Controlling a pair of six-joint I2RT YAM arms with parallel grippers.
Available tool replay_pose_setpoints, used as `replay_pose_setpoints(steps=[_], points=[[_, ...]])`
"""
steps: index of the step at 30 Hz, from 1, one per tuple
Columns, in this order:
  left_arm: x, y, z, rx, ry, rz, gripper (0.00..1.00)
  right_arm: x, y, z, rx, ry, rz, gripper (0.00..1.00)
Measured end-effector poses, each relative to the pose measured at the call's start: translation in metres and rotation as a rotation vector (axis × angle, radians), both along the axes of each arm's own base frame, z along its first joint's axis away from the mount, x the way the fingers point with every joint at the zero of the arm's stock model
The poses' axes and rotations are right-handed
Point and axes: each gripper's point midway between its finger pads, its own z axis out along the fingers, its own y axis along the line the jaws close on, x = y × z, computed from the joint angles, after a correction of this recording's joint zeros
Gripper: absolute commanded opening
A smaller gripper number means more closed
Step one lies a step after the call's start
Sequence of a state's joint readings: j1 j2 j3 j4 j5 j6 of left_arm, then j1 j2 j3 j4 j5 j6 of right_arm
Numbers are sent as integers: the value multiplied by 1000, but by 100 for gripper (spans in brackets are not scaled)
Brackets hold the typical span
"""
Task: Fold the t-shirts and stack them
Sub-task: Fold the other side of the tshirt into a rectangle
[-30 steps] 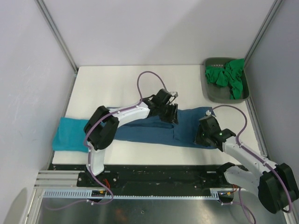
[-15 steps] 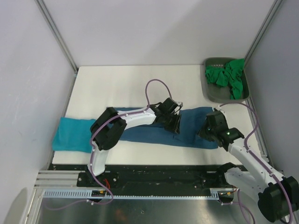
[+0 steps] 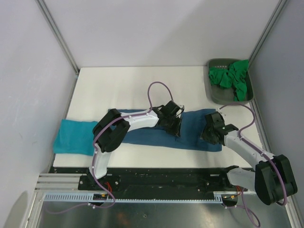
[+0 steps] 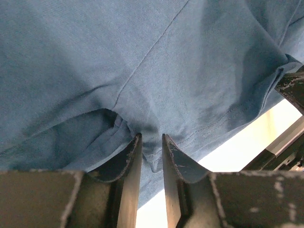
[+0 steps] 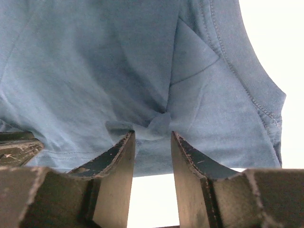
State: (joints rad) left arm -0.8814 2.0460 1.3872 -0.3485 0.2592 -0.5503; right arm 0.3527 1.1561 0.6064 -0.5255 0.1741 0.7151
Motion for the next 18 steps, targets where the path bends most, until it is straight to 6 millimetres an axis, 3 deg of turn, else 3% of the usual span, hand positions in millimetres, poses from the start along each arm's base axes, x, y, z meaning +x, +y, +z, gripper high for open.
replay_pose_setpoints(steps=[5, 8, 13, 18], points=[[1, 1, -1, 7, -3, 5, 23, -12, 0, -7, -3, 16, 3, 41], [1, 2, -1, 10, -4, 7, 21, -16, 1, 1, 13, -12, 2, 40], [2, 2, -2, 14, -7, 10, 18, -3, -10, 26, 47, -121, -57, 39], [2, 3, -2, 17, -8, 12, 16, 18, -19, 24, 26, -137, -97, 38]])
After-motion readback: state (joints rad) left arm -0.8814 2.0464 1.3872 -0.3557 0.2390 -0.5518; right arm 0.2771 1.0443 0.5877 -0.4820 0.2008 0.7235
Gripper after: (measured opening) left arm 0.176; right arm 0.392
